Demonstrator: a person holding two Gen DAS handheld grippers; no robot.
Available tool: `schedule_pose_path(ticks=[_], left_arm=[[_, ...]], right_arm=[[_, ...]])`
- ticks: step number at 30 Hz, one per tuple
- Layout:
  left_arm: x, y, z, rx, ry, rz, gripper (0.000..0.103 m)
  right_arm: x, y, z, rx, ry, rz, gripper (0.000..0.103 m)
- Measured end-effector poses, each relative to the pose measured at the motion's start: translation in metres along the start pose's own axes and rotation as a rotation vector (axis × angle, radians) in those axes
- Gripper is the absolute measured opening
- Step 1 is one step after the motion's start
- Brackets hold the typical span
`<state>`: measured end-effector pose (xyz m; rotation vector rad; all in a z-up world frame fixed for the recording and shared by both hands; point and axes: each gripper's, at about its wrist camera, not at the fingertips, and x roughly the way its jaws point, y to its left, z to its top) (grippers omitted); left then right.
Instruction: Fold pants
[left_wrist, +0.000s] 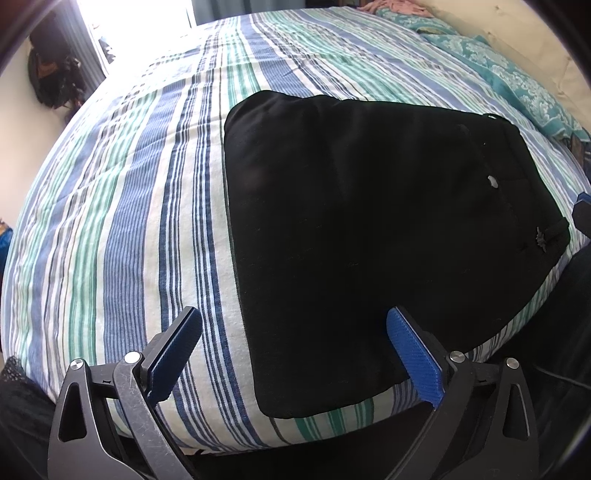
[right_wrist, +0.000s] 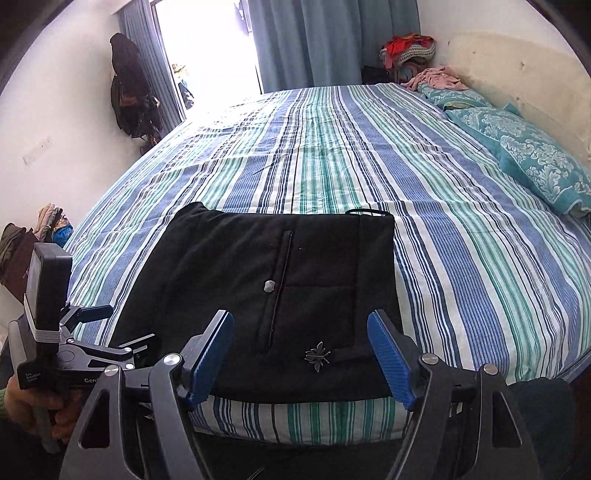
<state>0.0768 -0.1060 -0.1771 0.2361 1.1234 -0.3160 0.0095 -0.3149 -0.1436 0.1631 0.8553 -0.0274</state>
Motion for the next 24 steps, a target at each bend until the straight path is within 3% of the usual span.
schedule_pose_path(ticks=[4,8,15,20,24], left_arm=[[-0.01,0.019,0.002,-0.044,0.006,-0.115,0.1],[-0.031,0.056,0.007,-0.107,-0.069,-0.145,0.1],[-0.014,0.121,0.006,-0.279,0.0,-0.209,0.099],[-0.005,0.108,0.021,-0.216,0.034,-0.399,0.099],[0.024,0.095,0.045,-0.216,0.094,-0.407,0.099]], right_arm=[[0.002,0.002,0.002,0.003,-0.007,0.007,0.075],[-0.003,-0.009,0.002,0.069,-0.046,0.031,0.077],[0.002,-0.081,0.015,0.355,-0.037,0.171,0.08],[0.043,-0.13,0.036,0.415,0.15,0.315,0.08],[0.091,-0.146,0.032,0.429,0.348,0.397,0.08]])
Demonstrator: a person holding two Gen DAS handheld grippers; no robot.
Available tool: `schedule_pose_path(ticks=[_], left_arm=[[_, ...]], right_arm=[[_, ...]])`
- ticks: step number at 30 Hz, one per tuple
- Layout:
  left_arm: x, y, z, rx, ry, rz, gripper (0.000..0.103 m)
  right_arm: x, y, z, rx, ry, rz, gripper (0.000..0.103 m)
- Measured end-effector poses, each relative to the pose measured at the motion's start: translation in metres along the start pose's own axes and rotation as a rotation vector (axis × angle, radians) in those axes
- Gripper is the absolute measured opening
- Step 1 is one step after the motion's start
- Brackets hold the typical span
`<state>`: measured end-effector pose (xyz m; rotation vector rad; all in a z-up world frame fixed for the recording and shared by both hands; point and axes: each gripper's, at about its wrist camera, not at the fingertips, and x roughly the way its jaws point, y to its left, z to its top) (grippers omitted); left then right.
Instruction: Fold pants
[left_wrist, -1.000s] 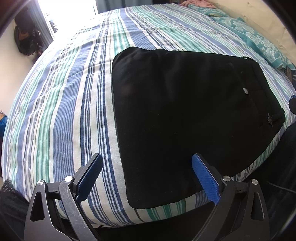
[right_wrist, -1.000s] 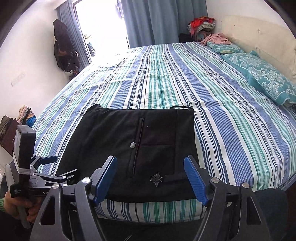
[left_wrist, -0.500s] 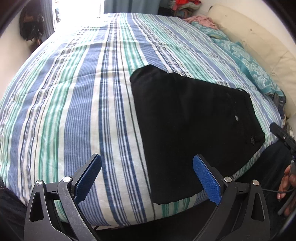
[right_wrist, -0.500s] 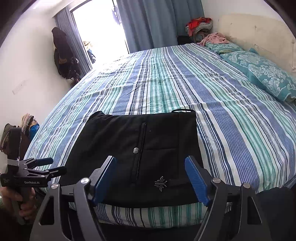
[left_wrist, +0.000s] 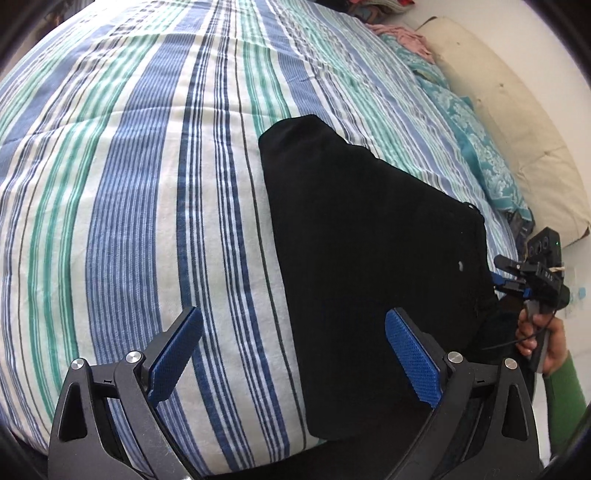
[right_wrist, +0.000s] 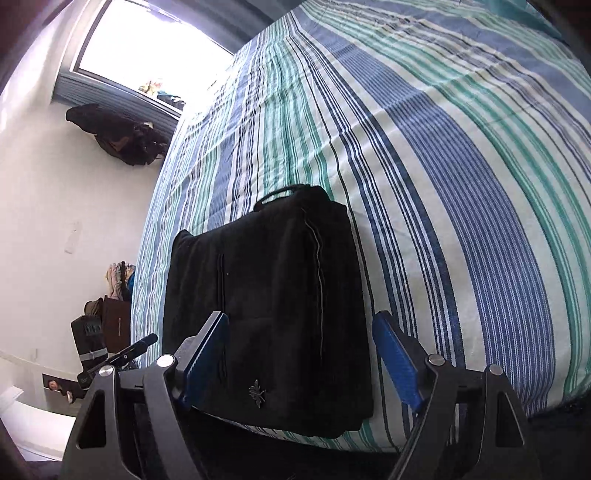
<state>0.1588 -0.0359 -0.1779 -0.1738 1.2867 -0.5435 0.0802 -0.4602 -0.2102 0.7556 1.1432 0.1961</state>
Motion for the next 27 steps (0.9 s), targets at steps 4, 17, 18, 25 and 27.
schedule_pose_path(ticks=[4,17,18,25,27], left_arm=[[0.032,-0.004,0.012,-0.02,0.048,0.043,0.1],[-0.018,-0.068,0.02,0.09,-0.078,-0.002,0.019],[-0.03,-0.069,0.027,0.099,-0.1,-0.007,0.019],[-0.089,-0.034,0.107,0.095,-0.267,0.058,0.02],[-0.083,-0.022,0.132,0.098,-0.294,0.116,0.024]], right_arm=[[0.029,-0.012,0.009,0.025,0.066,-0.005,0.082],[0.037,0.044,-0.017,-0.109,0.018,0.191,0.039],[0.033,0.054,-0.017,-0.12,0.008,0.216,0.039],[0.036,0.139,0.048,-0.251,-0.083,0.278,0.039],[0.054,0.155,0.076,-0.262,-0.096,0.271,0.04]])
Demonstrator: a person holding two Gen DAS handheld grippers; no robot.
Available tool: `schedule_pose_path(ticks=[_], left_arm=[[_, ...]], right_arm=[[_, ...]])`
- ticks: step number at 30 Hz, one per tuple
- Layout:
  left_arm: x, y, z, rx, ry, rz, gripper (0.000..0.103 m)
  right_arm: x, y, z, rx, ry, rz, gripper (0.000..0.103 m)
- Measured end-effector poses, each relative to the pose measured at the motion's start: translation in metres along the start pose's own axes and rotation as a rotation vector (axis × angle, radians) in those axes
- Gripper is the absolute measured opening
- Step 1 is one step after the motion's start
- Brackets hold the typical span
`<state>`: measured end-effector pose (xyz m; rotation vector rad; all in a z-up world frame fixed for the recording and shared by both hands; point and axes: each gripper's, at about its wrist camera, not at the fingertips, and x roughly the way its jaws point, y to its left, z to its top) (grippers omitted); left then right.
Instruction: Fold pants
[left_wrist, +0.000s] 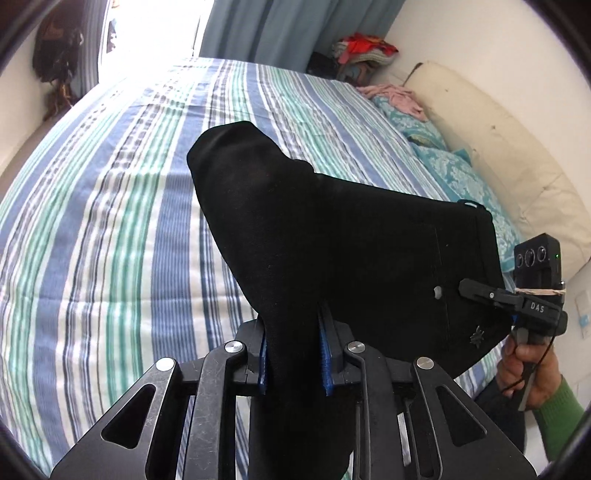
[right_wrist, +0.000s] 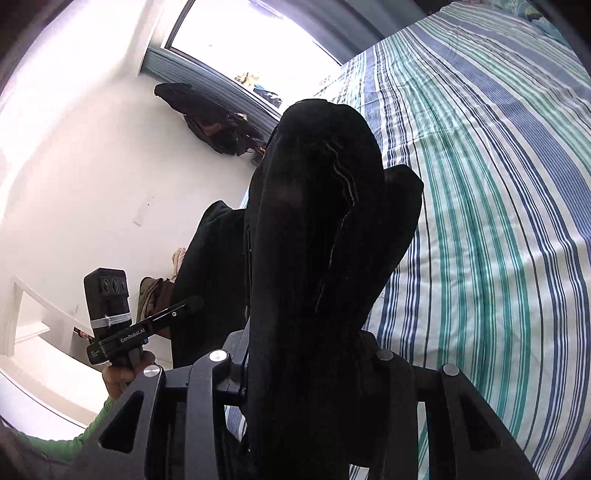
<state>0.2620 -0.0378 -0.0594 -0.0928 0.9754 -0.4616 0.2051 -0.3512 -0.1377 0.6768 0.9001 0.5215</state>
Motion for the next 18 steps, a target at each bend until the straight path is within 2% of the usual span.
schedule_pose_path(ticks=[1,2,3,4,5,6,7,9,10,11,13,15,16,18], left_arm=[[0.014,0.006,0.006,0.013,-0.005,0.068,0.038],[0.031,0.013,0.008,0.019,-0.001,0.161,0.059],[0.048,0.021,0.005,0.019,0.015,0.273,0.068],[0.063,0.03,-0.003,0.013,0.041,0.367,0.07],[0.073,0.039,-0.015,-0.002,0.078,0.414,0.065],[0.075,0.047,-0.03,-0.032,0.101,0.409,0.064],[0.07,0.053,-0.047,-0.065,0.095,0.373,0.064],[0.051,0.056,-0.08,-0.103,0.06,0.359,0.07],[0.043,0.056,-0.094,-0.106,0.063,0.371,0.079],[0.036,0.053,-0.105,-0.109,0.072,0.367,0.08],[0.021,0.042,-0.119,-0.115,0.063,0.344,0.081],[0.005,0.028,-0.125,-0.101,0.017,0.375,0.087],[-0.002,0.019,-0.126,-0.091,-0.009,0.39,0.091],[-0.014,0.005,-0.123,-0.077,-0.054,0.388,0.093]], right_arm=[[0.013,-0.002,0.011,-0.002,0.001,-0.022,0.043],[0.028,-0.009,0.021,0.002,0.01,-0.059,0.051],[0.044,-0.02,0.028,0.025,0.032,-0.111,0.056],[0.058,-0.033,0.03,0.051,0.059,-0.188,0.061],[0.066,-0.046,0.029,0.074,0.078,-0.287,0.061],[0.067,-0.056,0.023,0.095,0.085,-0.382,0.061],[0.059,-0.063,0.014,0.111,0.067,-0.439,0.061],[0.022,-0.067,-0.013,0.122,-0.037,-0.435,0.063],[0.004,-0.063,-0.031,0.104,-0.079,-0.457,0.071],[-0.015,-0.059,-0.046,0.082,-0.117,-0.493,0.087],[-0.046,-0.044,-0.074,0.06,-0.198,-0.53,0.103],[-0.068,-0.03,-0.098,0.051,-0.248,-0.559,0.103],[-0.075,-0.021,-0.099,0.042,-0.263,-0.581,0.103],[-0.086,-0.006,-0.106,0.008,-0.294,-0.643,0.103]])
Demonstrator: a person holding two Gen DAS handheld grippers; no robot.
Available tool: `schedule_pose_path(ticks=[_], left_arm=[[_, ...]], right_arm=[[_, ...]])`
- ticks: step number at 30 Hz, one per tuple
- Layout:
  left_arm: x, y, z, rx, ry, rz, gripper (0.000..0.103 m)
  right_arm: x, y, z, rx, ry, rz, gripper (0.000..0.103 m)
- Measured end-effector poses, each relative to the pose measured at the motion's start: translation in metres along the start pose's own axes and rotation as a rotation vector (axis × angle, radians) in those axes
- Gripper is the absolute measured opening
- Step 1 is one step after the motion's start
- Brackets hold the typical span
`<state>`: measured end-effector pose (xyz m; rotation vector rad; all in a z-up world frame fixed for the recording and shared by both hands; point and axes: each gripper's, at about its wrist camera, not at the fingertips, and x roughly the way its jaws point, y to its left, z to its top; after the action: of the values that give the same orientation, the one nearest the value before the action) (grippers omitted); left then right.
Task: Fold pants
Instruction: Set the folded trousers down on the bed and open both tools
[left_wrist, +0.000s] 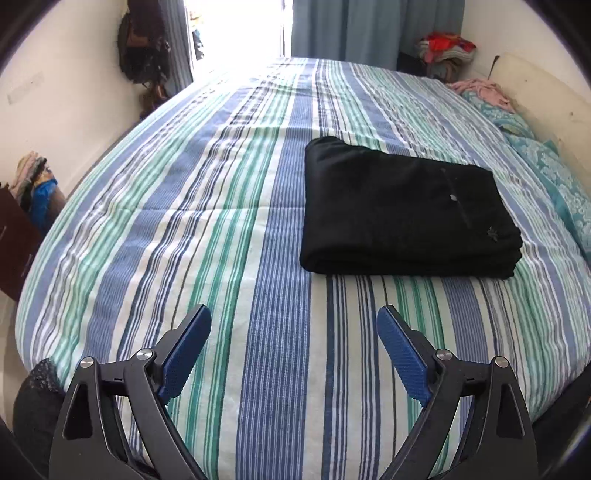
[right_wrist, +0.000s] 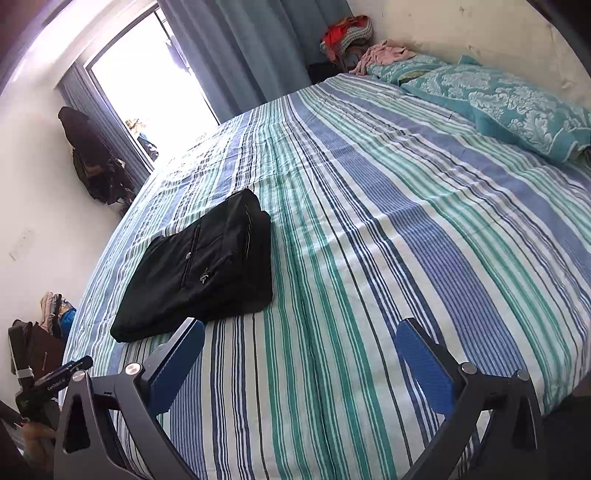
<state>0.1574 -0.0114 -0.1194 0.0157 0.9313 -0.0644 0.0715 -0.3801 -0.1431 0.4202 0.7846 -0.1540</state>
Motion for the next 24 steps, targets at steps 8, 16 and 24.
schedule_pose_path(ticks=[8,16,24], left_arm=[[-0.05,0.001,0.01,-0.013,-0.08,-0.002,0.097],[-0.09,0.001,0.013,0.009,-0.178,0.056,0.1],[-0.111,-0.005,0.017,0.033,-0.216,0.062,0.102]], right_arm=[[-0.05,0.053,-0.007,-0.178,-0.097,-0.12,0.103],[-0.079,0.111,0.0,-0.306,-0.15,-0.13,0.103],[-0.099,0.132,0.0,-0.336,-0.149,-0.136,0.103]])
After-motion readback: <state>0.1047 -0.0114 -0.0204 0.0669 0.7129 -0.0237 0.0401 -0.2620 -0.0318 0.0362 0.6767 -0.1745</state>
